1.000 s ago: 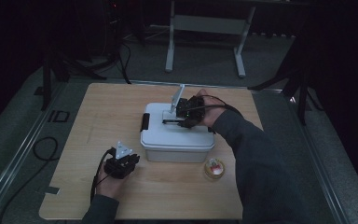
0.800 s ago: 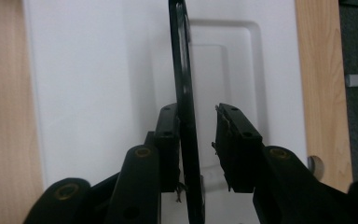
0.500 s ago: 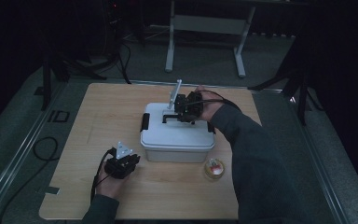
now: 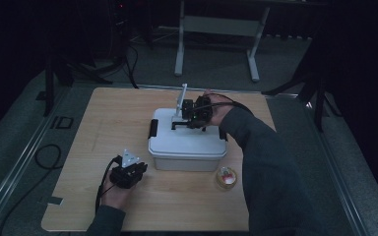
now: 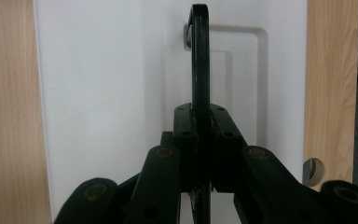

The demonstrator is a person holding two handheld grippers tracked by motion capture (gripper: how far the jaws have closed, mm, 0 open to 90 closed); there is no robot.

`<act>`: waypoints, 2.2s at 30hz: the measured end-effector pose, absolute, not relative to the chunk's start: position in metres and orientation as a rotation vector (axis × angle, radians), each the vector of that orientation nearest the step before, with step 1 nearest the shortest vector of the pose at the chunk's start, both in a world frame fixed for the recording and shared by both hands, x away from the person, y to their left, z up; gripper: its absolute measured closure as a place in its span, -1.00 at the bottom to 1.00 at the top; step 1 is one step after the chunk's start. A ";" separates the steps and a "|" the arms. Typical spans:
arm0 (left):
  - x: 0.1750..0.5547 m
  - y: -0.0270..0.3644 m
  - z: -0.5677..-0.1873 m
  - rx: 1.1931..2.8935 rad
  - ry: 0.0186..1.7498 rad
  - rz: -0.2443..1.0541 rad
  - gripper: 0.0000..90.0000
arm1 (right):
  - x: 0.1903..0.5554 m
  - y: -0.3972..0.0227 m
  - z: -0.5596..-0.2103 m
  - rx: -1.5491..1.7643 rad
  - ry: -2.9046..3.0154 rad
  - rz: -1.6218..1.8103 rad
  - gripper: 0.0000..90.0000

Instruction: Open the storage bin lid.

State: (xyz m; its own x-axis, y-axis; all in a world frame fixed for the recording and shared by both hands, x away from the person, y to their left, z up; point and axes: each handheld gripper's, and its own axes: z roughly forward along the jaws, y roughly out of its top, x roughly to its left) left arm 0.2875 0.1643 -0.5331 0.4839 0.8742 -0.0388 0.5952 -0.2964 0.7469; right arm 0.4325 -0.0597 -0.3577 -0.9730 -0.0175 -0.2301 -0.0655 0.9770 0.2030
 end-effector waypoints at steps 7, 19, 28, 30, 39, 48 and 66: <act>0.287 0.165 -0.533 2.012 1.211 0.497 0.81 | 0.433 -0.059 -0.357 -0.069 2.906 0.297 0.86; 0.287 0.165 -0.533 2.013 1.212 0.496 0.81 | 0.436 -0.059 -0.356 -0.075 2.915 0.305 0.87; 0.287 0.165 -0.533 2.012 1.213 0.497 0.81 | 0.435 -0.056 -0.352 -0.079 2.908 0.305 0.87; 0.287 0.165 -0.533 2.010 1.212 0.498 0.81 | 0.435 -0.056 -0.350 -0.079 2.908 0.305 0.87; 0.287 0.165 -0.533 2.014 1.212 0.496 0.80 | 0.434 -0.059 -0.344 -0.081 2.908 0.324 0.88; 0.287 0.165 -0.533 2.013 1.213 0.497 0.81 | 0.432 -0.062 -0.340 -0.090 2.911 0.327 0.88; 0.287 0.165 -0.533 2.016 1.211 0.498 0.81 | 0.431 -0.079 -0.332 -0.052 2.902 0.345 0.88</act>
State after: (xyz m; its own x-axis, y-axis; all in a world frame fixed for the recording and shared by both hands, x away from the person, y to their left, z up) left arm 0.2873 0.1645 -0.5334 0.4841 0.8743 -0.0367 0.5959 -0.2986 0.7455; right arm 0.4313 -0.0793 -0.3322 -0.9755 -0.0091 -0.2197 -0.0604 0.9719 0.2276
